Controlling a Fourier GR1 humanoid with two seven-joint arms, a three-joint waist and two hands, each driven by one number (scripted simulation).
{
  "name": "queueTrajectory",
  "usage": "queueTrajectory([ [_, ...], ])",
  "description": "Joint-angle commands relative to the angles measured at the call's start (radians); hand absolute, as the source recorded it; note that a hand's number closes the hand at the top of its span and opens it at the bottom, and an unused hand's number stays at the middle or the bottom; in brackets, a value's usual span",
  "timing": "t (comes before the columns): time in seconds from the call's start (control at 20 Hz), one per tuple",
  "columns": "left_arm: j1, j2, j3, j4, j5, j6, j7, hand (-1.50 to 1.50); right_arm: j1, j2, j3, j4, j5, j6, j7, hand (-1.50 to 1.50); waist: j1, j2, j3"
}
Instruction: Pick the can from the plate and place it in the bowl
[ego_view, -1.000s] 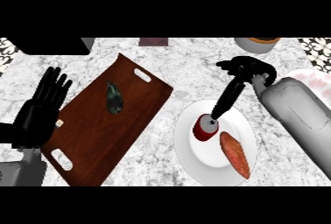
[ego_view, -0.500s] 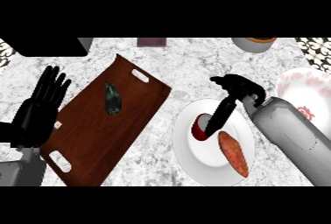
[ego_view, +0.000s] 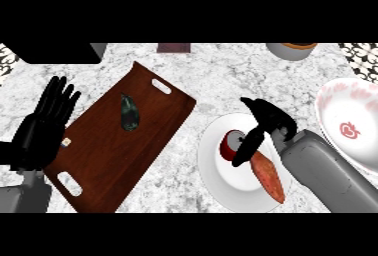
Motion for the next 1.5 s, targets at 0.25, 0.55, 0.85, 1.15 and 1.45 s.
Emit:
queueTrajectory([
  [0.25,-0.064,0.011,0.057,0.046,0.011,-0.029,0.024,0.00,0.014,0.087,-0.041,0.051,0.099,0.054,0.078,-1.50,0.001,0.002,0.000],
  [0.55,0.031,-0.018,0.044,0.009,-0.025,-0.042,-0.018,0.00,0.085,0.069,-0.064,0.091,0.131,0.111,-0.015,-1.50,0.002,0.001,0.000],
  [0.85,0.037,-0.037,0.029,-0.077,-0.032,-0.020,0.044,0.00,0.058,0.171,-0.064,0.198,0.186,0.105,-0.019,1.50,0.007,0.001,0.000],
  [1.15,-0.010,-0.051,0.016,-0.017,-0.053,-0.034,0.024,0.00,-0.027,0.162,-0.027,0.281,0.262,0.186,-0.158,1.50,0.010,0.003,0.000],
  [1.45,-0.019,-0.034,0.070,0.046,-0.037,-0.084,-0.011,0.00,-0.029,0.179,-0.059,0.326,0.335,0.236,-0.227,1.50,0.006,0.003,0.000],
])
